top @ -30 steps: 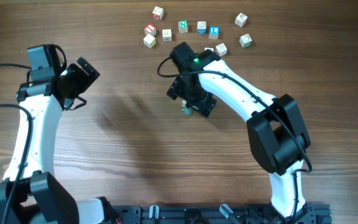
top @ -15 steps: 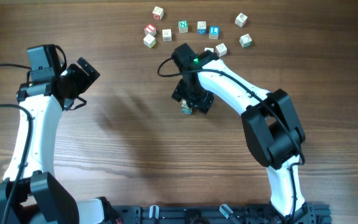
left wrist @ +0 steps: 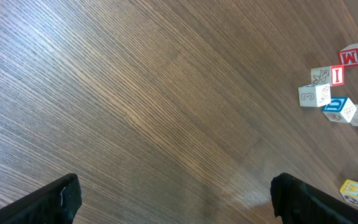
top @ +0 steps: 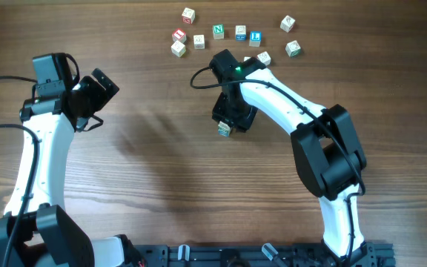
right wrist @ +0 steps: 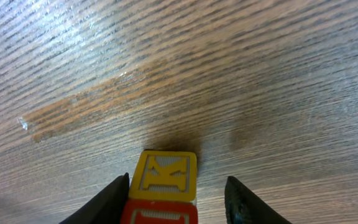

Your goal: Form a tower

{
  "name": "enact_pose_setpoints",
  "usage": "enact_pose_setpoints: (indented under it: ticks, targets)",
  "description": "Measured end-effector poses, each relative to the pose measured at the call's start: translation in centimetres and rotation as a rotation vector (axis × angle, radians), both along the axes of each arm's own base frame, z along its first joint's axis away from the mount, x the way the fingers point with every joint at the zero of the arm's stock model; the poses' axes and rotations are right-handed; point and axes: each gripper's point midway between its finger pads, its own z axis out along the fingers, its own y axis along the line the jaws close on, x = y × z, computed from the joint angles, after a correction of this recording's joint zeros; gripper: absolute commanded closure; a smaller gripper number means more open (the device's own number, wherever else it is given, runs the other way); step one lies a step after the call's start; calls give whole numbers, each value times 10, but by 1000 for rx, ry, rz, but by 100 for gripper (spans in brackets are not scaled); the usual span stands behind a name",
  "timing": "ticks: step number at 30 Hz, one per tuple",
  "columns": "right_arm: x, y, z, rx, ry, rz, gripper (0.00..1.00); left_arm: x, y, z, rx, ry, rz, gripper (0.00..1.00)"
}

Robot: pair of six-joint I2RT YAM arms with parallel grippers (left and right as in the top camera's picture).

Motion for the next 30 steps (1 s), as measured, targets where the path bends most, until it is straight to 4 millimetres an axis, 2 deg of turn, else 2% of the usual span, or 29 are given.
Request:
enact_pose_setpoints:
  ticks: [5, 7, 21, 30]
  targets:
    - [0, 0, 0, 0, 0, 0, 54, 0, 0, 0, 0, 0, 0, 0]
    - [-1, -1, 0, -3, 6, -1, 58, 0, 0, 0, 0, 0, 0, 0]
    - [-5, 1, 0, 8, 24, -1, 69, 0, 0, 0, 0, 0, 0, 0]
    - [-5, 1, 1, 10, 26, -1, 73, 0, 0, 0, 0, 0, 0, 0]
